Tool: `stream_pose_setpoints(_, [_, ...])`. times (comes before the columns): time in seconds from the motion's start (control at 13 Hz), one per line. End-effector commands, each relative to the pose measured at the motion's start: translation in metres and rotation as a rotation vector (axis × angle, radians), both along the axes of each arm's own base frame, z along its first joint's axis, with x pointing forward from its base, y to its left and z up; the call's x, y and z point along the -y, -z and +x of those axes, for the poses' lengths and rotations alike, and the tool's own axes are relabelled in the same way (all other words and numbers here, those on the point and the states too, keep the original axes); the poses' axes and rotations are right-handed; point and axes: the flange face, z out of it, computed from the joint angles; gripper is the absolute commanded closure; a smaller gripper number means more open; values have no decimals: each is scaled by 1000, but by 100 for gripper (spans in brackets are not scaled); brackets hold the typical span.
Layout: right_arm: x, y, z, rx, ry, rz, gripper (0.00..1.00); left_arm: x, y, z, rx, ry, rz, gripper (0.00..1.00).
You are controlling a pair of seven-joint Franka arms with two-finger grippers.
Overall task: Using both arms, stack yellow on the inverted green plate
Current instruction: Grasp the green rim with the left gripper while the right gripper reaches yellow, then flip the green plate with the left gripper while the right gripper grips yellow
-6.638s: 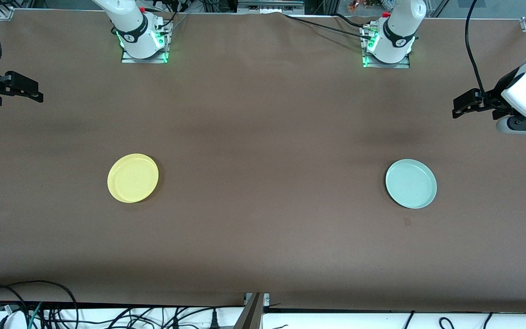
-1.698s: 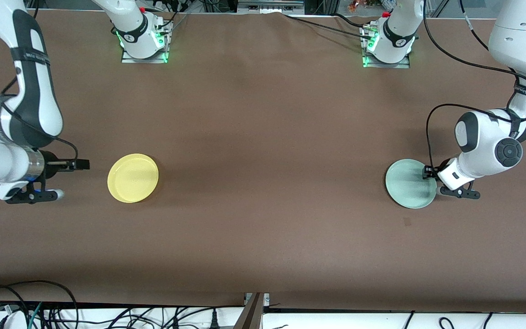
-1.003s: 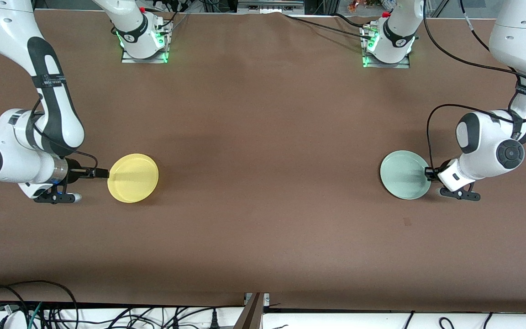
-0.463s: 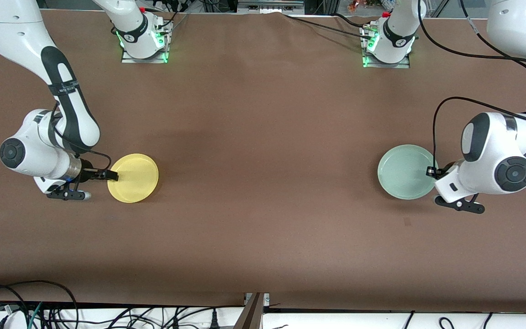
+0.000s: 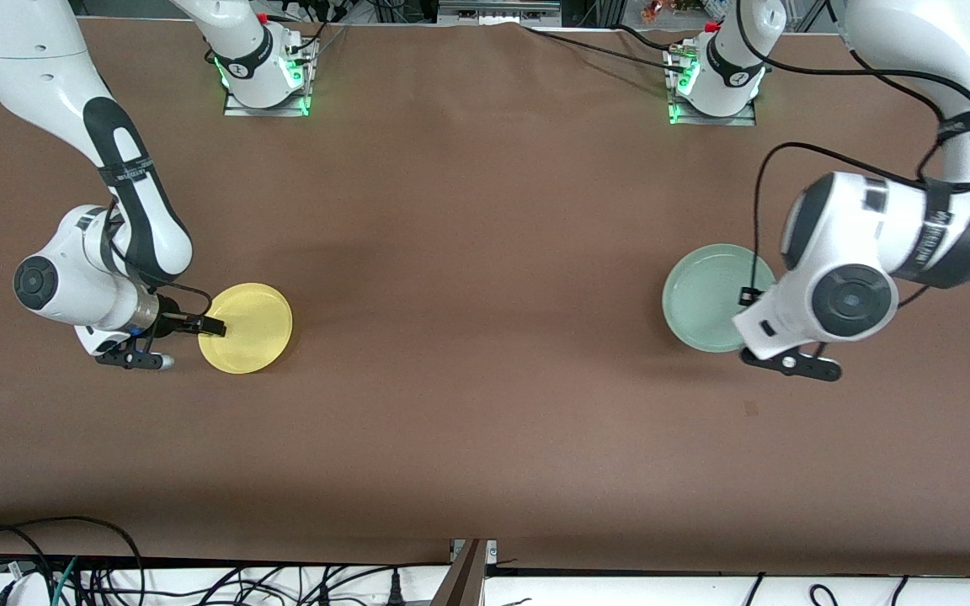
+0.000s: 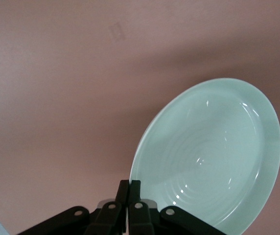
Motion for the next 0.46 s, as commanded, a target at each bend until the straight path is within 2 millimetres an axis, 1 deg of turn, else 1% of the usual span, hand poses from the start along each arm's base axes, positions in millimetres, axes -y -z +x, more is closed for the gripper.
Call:
stream_pose_setpoints(0.0, [-1, 3, -6, 8, 35, 19, 0, 68, -1, -15, 62, -59, 100, 100])
stream_pose_setpoints(0.08, [-1, 1, -6, 8, 34, 20, 0, 87, -1, -24, 77, -62, 138, 100])
stream_pose_setpoints(0.15, [0, 1, -7, 8, 26, 21, 0, 110, -1, -35, 75, -28, 172, 100])
stream_pose_setpoints(0.31, [2, 0, -7, 7, 24, 27, 0, 140, -2, -47, 132, 19, 257, 100])
stream_pose_setpoints(0.39, [1, -1, -7, 6, 31, 35, 0, 163, 2, -58, 168, 69, 332, 100])
